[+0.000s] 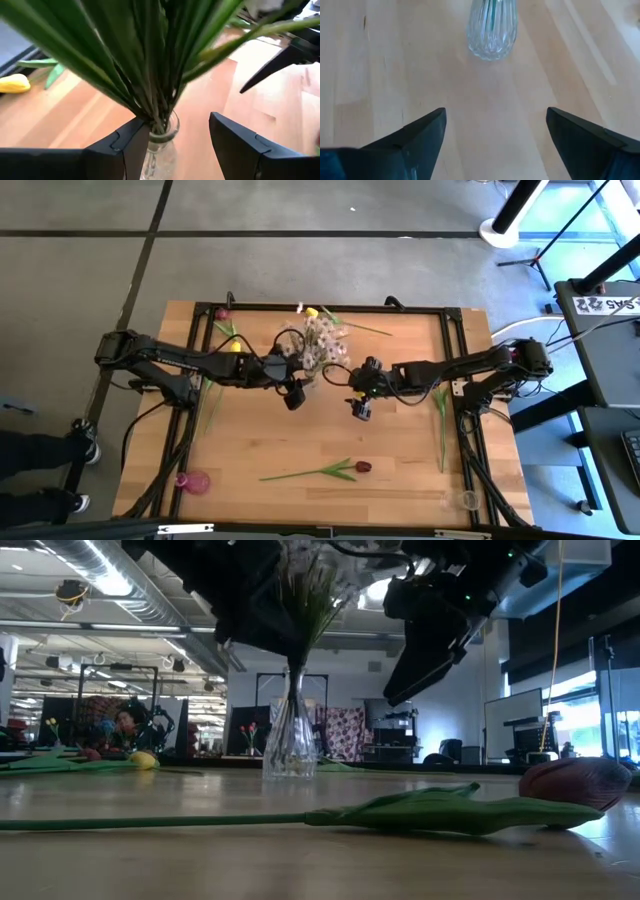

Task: Sort flowers into vase by color
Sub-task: Put the white flowers into the top transparent vase, then put the bottom red tulip into the transparent pink vase

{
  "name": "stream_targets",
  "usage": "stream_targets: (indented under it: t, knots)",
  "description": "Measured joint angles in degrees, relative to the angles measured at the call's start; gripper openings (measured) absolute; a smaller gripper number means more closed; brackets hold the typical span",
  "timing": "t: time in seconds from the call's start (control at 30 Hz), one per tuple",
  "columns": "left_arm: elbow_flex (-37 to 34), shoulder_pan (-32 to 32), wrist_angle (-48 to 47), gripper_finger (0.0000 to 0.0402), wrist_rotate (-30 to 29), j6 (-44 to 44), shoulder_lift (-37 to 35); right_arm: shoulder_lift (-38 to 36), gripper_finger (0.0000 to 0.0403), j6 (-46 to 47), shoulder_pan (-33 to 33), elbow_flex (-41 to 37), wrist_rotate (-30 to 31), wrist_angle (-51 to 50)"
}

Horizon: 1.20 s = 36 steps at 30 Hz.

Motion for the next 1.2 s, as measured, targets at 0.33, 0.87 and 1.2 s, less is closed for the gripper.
stream_targets:
  t: [0.33,0.87,1.2]
  knots:
    - [0.0,-2.9,-7.8,0.0199,-2.5,-2.2,-3.6,0.0,0.0343,2.6,0.5,0.0,1.1,-0.2]
    - [-0.4,-28.2,-13.6,0.0198,-2.7,-9.4,-9.9,0.1,0.0343,11.6,0.5,1.9,-3.8,-8.4]
    - [1.8,-30.4,-1.2,0.0198,-0.9,-16.0,4.2,0.1,0.0343,15.4,10.1,17.7,-1.0,-37.4]
